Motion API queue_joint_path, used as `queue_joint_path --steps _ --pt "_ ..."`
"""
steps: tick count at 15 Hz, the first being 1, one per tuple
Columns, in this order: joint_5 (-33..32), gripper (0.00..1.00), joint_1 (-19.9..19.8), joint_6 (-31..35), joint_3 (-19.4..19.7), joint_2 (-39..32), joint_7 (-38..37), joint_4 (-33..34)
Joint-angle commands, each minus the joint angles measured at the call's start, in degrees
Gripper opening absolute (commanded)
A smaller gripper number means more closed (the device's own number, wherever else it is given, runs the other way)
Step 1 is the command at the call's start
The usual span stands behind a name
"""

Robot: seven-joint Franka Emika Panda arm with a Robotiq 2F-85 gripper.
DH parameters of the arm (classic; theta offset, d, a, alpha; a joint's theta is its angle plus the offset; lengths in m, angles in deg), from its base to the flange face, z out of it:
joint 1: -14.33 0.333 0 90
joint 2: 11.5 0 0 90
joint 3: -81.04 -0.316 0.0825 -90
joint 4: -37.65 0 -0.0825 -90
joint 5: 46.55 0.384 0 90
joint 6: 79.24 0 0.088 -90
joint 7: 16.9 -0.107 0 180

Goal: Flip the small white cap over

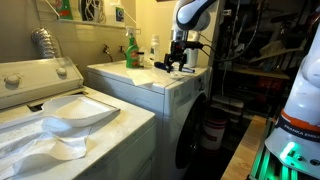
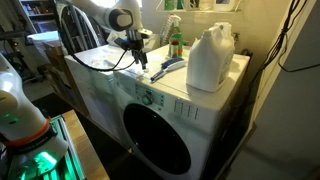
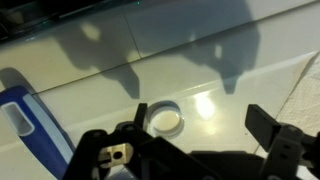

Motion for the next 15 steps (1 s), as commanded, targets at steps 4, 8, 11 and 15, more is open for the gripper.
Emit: queue_joint_path --steps 4,8,11,15 --pt "-0.47 1.0 0.77 0.07 0.93 -2.69 0.3 2.31" --pt "-0.44 1.0 0.96 0.22 1.0 -4.23 0.29 3.63" --pt "-0.6 1.0 1.07 0.46 1.05 -5.32 0.11 4.45" --pt "-0.93 1.0 1.26 0.03 1.11 -6.38 -0.21 5.46"
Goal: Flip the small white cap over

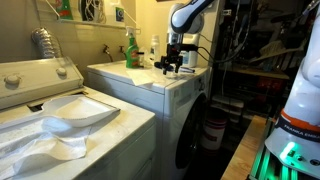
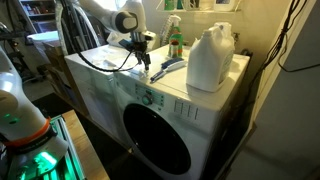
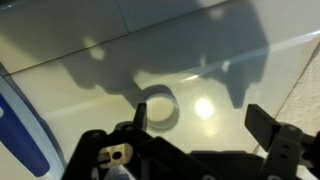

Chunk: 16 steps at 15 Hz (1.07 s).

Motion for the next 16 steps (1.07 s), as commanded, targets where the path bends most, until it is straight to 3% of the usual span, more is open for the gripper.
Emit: queue_joint_path --steps 1,11,12,16 --pt "-1.05 1.0 0.86 -0.14 0.99 -1.36 -0.42 1.07" --pt "-1.17 1.0 0.51 0.1 1.8 -2.45 0.09 0.78" --pt "-1.09 0.82 0.51 0.03 1.82 -2.42 0.18 0.79" --pt "-0.94 0.49 0.55 -0.56 1.87 -1.99 0.31 0.96"
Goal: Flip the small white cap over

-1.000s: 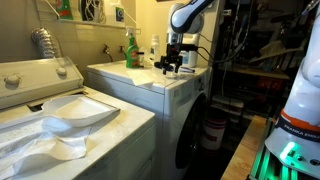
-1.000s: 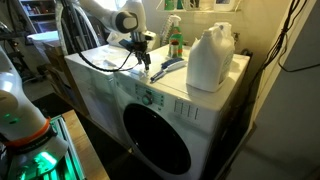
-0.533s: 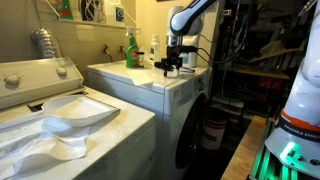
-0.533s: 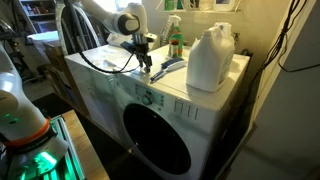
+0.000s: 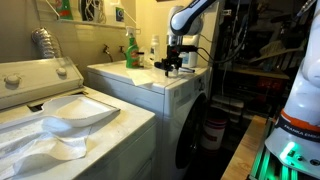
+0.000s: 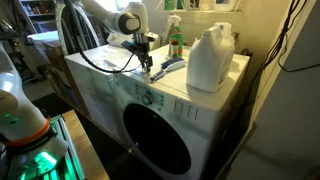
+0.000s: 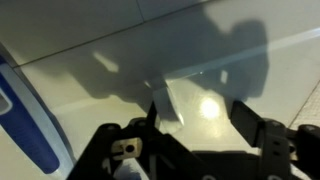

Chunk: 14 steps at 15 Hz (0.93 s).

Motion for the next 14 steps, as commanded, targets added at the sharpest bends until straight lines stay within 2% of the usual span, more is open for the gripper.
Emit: queue_joint_path --steps 1,6,8,9,10,14 --pt "0.53 0.42 0.51 -0.65 0.79 0.05 0.49 -0.47" --pt "0.93 0.06 0.47 -1.11 0.75 1.2 0.38 -0.66" --pt "0.95 0.02 0.48 -1.15 0.77 1.38 0.33 -0.77" --pt "1.16 0.06 0.5 -1.0 0.73 1.5 0.32 -0.82" --pt "1.64 0.06 0.48 -0.9 0.68 1.6 0.54 -0.83" --pt "8.04 0.06 0.28 0.34 0.2 1.95 3.08 -1.09"
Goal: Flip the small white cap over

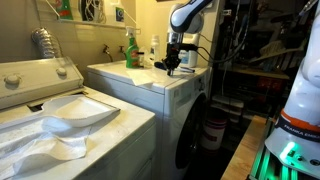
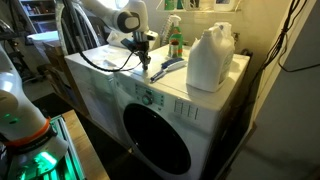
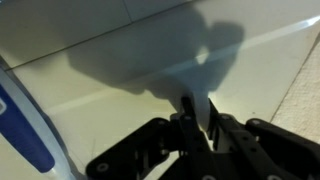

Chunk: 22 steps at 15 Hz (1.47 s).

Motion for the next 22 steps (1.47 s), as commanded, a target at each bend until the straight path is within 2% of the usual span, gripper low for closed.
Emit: queue_joint_path --steps 1,6,15,19,22 --pt "6.1 0.06 0.24 0.79 0.13 1.07 2.82 -1.18" --pt "14.26 0.06 -0.1 0.62 0.12 2.36 6.7 -1.39" --pt "21.99 0.06 -0.34 -0.31 1.18 8.17 10.5 -3.45" --pt "30.65 0.06 -0.86 -0.96 3.11 10.06 18.36 -5.36" --pt "38.48 0.06 -1.53 -2.03 5.43 10.82 27.16 -7.84"
